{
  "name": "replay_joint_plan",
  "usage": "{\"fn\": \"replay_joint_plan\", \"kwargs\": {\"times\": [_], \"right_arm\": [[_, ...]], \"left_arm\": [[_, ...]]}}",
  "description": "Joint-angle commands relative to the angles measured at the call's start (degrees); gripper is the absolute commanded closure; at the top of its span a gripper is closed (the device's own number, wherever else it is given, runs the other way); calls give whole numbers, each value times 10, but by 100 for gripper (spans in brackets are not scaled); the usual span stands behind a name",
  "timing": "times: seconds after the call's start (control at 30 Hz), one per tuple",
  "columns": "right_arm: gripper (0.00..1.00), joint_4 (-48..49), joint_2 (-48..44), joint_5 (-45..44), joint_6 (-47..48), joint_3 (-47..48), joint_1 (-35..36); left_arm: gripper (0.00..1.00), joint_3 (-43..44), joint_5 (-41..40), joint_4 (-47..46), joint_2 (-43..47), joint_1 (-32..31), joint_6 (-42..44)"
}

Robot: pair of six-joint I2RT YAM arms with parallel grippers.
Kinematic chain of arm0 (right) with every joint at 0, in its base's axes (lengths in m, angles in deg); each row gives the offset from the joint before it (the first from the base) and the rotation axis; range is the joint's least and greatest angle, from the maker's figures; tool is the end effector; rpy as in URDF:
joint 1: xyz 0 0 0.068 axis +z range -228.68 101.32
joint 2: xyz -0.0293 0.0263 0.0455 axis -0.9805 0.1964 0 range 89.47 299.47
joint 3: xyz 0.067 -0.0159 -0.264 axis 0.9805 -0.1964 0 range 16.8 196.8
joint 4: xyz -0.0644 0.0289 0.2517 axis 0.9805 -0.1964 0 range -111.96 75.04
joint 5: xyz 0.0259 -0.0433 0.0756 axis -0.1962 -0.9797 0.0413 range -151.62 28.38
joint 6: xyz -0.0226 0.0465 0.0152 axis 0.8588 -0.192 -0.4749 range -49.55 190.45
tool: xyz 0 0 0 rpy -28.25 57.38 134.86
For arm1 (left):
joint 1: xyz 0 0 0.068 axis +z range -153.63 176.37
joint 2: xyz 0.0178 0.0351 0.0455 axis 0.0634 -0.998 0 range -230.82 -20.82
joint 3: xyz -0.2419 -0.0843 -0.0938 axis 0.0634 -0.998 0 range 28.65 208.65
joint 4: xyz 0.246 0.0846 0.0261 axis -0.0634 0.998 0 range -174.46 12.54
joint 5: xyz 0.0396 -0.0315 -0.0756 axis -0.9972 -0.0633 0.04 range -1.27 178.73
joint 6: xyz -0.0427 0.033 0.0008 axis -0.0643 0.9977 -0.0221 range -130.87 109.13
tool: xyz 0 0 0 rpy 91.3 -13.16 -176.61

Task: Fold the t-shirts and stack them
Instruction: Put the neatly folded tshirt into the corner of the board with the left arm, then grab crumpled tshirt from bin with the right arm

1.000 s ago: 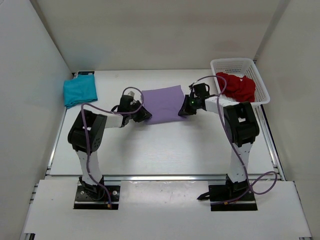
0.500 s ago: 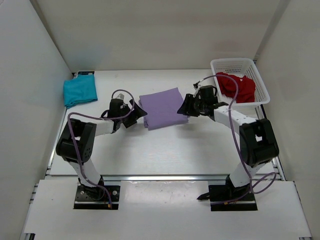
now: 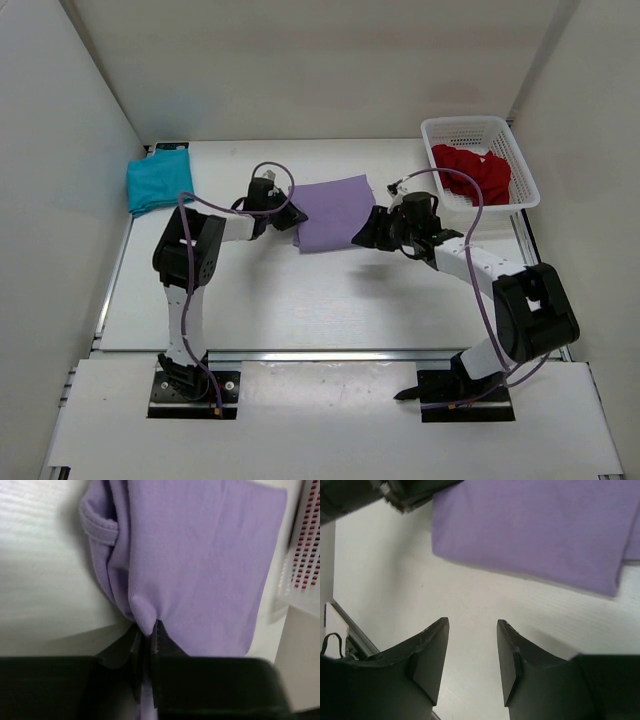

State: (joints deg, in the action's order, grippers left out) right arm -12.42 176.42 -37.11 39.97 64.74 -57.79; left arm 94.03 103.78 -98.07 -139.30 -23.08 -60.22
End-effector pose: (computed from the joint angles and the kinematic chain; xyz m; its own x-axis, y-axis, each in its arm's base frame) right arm 0.2933 0.1277 0.2063 -0.8013 0.1884 -0.5679 -0.2664 0.7376 0.6205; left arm 0.3974 -0.1501 0.1167 -0.7779 -0.5023 -0.3775 -0.1225 0.7105 -0.6930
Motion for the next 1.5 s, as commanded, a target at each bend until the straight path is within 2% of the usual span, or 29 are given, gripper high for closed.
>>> {"fn": "replay_joint_plan", "kwargs": {"times": [0.0, 0.03, 0.2, 0.3, 0.4, 0.47, 0.53, 0.57, 0.6, 0.63, 0.67, 0.7, 0.8, 1.17, 1.23, 1.27, 1.33, 1.4, 1.47], "right_arm": [[58, 45, -49, 1, -4, -37, 13], [57, 54, -61, 5, -11, -43, 12], [57, 73, -110, 14, -28, -116, 2], [57, 61, -124, 20, -23, -127, -3], [57, 61, -125, 29, -19, -132, -9], [57, 57, -123, 29, -14, -127, -10], [57, 62, -118, 40, -14, -128, -7], [57, 62, -109, 43, -12, -124, -4], [57, 62, -102, 45, -13, -125, 4], [57, 62, -103, 50, -12, -128, 12], [57, 65, -98, 51, -10, -128, 13], [56, 68, -97, 50, -16, -129, 20], [54, 70, -92, 45, -14, -136, 34], [55, 48, -59, 11, -13, -85, 63], [60, 49, -56, 4, -13, -73, 61], [66, 49, -54, -2, -12, -65, 58], [84, 33, -49, -31, -7, -30, 56], [96, 19, -45, -68, 3, -1, 40], [100, -7, -31, -97, 14, 35, 22]], "left_arm": [[93, 60, 6, 25, -13, -4, 4], [100, 92, -2, 44, -17, -10, 8], [100, 243, 9, 150, -23, 24, 54], [100, 349, 9, 210, -11, 84, 72], [100, 411, 6, 256, 3, 153, 86], [100, 396, 9, 250, 28, 222, 73], [100, 342, -9, 214, 75, 273, 51], [100, 284, -9, 190, 87, 306, 40], [82, 227, -12, 157, 108, 334, 29], [40, 205, -26, 151, 118, 345, 14], [14, 156, -23, 147, 121, 370, -5], [2, 110, -14, 114, 130, 391, -14], [1, -2, 17, 49, 163, 415, -69], [1, -104, 20, -3, 243, 340, -81], [2, -103, 25, -4, 246, 292, -62], [1, -100, 21, 4, 243, 277, -56], [2, -102, 14, 2, 246, 213, -38], [2, -100, 8, 6, 250, 145, -22], [1, -99, -3, 11, 257, 67, -2]]}}
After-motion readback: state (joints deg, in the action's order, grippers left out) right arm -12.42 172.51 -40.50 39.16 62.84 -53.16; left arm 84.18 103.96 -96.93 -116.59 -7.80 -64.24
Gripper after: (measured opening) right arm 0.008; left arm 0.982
